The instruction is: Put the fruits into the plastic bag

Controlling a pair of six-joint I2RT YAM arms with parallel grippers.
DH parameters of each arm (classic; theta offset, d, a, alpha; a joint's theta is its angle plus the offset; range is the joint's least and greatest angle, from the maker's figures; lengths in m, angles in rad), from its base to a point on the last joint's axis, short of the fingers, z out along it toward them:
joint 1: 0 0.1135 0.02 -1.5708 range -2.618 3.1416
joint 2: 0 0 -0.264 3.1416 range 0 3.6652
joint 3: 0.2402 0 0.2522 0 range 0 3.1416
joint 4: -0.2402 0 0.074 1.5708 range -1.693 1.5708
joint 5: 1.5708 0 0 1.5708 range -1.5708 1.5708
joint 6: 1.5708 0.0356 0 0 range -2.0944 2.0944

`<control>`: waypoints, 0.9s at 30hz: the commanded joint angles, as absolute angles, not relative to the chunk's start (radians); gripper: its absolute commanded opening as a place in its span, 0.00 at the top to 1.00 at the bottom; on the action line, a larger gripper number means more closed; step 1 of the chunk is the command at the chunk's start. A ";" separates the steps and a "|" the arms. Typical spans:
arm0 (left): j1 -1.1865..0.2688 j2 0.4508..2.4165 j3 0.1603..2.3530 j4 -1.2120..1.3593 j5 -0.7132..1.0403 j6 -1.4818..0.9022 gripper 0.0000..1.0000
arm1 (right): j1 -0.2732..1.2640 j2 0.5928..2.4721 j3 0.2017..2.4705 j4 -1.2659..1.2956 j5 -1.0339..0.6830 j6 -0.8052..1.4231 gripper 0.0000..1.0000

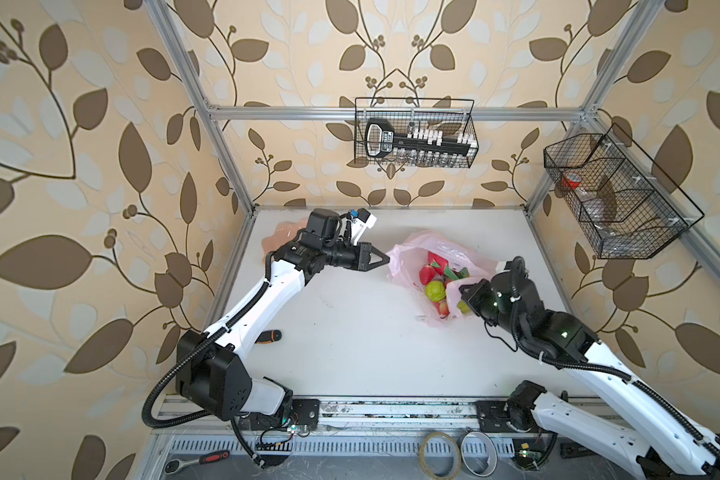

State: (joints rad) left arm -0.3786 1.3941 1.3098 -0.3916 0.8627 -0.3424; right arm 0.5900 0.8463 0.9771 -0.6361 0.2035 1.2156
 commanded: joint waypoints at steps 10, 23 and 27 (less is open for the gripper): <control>-0.277 1.389 1.665 -0.433 0.742 -0.573 1.00 | 0.321 1.073 1.399 -0.677 -0.239 1.074 1.00; -0.116 1.428 1.876 -0.836 0.594 -0.435 1.00 | 0.174 1.144 1.446 -0.632 -0.455 1.136 1.00; -0.115 1.397 1.790 -0.761 0.646 -0.461 1.00 | 0.173 1.140 1.413 -0.594 -0.474 1.158 1.00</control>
